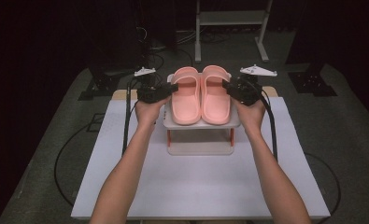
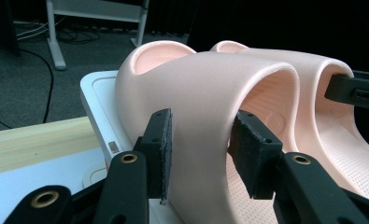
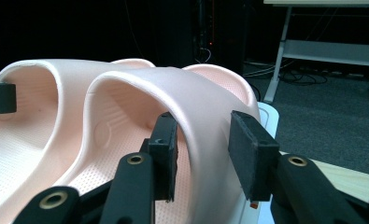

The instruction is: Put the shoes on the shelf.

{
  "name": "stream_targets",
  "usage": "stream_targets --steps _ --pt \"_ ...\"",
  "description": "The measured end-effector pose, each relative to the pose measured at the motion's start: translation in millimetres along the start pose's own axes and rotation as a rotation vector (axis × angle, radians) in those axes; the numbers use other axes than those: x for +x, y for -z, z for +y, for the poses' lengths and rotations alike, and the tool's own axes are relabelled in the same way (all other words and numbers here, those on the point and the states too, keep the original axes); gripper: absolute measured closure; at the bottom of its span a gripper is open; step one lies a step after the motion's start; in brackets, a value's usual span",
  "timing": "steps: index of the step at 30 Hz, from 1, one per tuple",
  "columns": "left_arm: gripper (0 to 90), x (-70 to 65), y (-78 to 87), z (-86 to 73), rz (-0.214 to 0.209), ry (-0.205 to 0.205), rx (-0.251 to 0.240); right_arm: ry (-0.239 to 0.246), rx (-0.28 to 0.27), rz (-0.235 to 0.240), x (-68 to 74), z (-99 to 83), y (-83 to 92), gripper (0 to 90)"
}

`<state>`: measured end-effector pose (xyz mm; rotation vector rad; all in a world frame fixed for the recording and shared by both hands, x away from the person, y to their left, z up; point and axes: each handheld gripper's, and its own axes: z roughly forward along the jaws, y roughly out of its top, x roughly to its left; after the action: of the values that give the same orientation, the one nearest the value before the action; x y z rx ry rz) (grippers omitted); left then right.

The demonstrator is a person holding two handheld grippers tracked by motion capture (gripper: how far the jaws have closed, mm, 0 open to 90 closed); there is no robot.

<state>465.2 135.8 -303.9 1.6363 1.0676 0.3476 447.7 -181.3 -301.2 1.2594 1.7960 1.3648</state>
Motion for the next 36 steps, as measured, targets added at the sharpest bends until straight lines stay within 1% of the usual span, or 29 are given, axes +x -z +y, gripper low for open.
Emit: stream_targets --steps 3,5,8,13,18,24,28,31,34,36 --pt "61.3 -0.6 -0.3 -0.1 -0.002 -0.009 -0.004 0.001 0.000 0.002 -0.2 -0.1 -0.2 62.3" --pt "63.1 -1.4 -0.6 -0.1 0.006 -0.021 -0.001 0.005 0.001 0.003 -0.1 0.0 -0.4 62.7" --pt "63.7 -0.6 -0.8 0.1 0.003 -0.019 -0.001 0.008 0.001 0.001 -0.6 0.0 -1.0 63.6" --pt "63.9 -0.6 -1.9 0.5 0.011 -0.024 -0.003 0.011 -0.001 -0.005 -0.5 0.5 -3.1 64.2" --pt "63.9 -0.2 -2.6 0.4 0.012 -0.017 -0.007 0.014 -0.002 -0.005 -0.8 0.8 -4.2 64.2" --pt "63.9 -0.4 -2.8 0.3 0.016 -0.023 -0.008 0.016 -0.004 -0.006 -1.7 1.3 -5.9 64.3" --pt "63.3 -0.3 -2.2 0.2 0.013 -0.026 -0.007 0.012 -0.004 0.002 -2.7 0.9 -5.1 63.6" --pt "62.6 -1.0 -0.9 -0.3 0.016 -0.036 -0.004 0.002 0.000 0.013 -3.6 0.6 -3.4 62.8" --pt "61.2 -0.1 2.1 -0.6 0.019 -0.036 0.000 -0.003 -0.001 0.022 -4.7 0.3 -0.6 62.3" --pt "60.4 -0.4 5.4 -0.6 0.019 -0.044 0.001 -0.004 -0.003 0.027 -5.5 -0.2 2.1 61.7"
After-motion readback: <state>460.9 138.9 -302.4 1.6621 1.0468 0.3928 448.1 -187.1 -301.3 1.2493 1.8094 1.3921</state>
